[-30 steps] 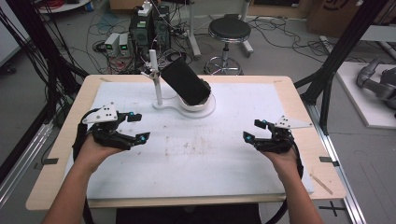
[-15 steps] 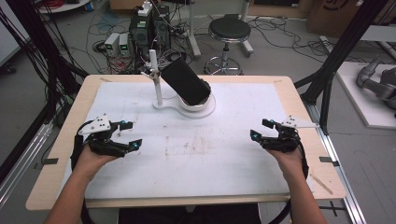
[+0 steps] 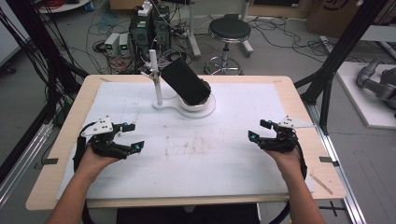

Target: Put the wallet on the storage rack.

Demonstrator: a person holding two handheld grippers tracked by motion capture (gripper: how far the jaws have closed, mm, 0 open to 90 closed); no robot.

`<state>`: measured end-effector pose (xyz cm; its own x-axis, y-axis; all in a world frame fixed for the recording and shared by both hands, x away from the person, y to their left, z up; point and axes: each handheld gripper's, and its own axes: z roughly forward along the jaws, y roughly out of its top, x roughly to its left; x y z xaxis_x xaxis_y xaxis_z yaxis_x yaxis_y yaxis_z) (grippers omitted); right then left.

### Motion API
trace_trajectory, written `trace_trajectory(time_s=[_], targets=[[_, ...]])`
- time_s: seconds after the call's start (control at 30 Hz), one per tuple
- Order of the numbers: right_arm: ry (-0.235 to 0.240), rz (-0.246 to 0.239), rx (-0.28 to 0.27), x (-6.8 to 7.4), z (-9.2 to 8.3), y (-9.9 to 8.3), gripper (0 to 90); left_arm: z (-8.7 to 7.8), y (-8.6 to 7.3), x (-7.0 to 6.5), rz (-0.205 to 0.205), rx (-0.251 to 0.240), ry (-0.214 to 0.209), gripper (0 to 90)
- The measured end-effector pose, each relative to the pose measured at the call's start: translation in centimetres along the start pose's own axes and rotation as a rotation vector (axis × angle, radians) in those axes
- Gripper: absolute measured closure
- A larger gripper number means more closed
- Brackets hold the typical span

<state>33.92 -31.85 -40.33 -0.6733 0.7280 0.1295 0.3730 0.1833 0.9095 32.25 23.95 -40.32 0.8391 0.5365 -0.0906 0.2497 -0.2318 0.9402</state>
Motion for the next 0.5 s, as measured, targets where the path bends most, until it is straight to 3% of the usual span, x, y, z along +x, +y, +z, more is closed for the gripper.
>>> trace_trajectory(time_s=[0.5], targets=[[0.005, -0.007, 0.005, 0.13, 0.16, 0.04, 20.9, 0.14, -0.18, 0.28, -0.008, 0.012, 0.004, 17.2]])
